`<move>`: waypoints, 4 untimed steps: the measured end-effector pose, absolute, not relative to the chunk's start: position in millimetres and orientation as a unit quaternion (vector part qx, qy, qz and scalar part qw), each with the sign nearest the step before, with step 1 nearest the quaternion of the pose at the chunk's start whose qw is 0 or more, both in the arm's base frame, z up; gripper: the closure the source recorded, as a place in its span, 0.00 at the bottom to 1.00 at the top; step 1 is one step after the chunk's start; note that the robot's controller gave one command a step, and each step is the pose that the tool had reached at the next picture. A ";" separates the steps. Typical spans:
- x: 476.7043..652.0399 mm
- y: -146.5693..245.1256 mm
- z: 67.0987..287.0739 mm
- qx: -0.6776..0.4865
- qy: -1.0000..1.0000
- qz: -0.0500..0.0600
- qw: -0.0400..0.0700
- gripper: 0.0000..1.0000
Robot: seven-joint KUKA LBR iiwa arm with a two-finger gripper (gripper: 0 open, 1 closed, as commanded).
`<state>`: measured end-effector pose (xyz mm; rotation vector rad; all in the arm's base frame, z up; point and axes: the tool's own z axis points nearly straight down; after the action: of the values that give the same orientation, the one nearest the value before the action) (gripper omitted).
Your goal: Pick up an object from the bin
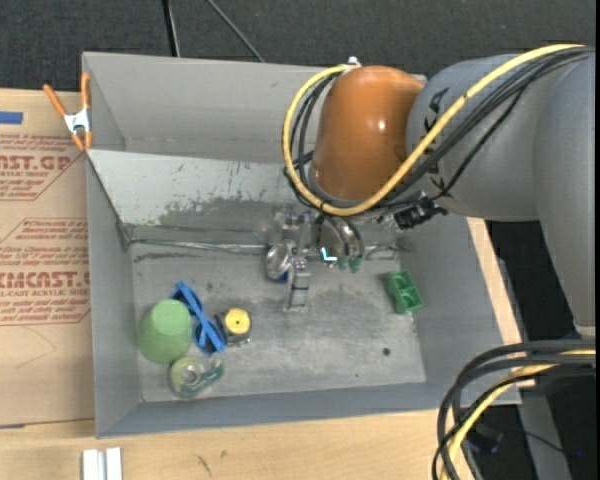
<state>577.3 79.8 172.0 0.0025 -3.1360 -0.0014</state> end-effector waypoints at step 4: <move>567.8 141.7 195.6 -0.024 -1.000 -0.002 -0.005 1.00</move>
Offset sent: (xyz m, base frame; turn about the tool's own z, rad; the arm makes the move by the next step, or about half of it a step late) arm -0.0185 0.0344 -0.0866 -0.0348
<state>567.8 141.7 195.6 -0.0768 -3.1506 -0.0056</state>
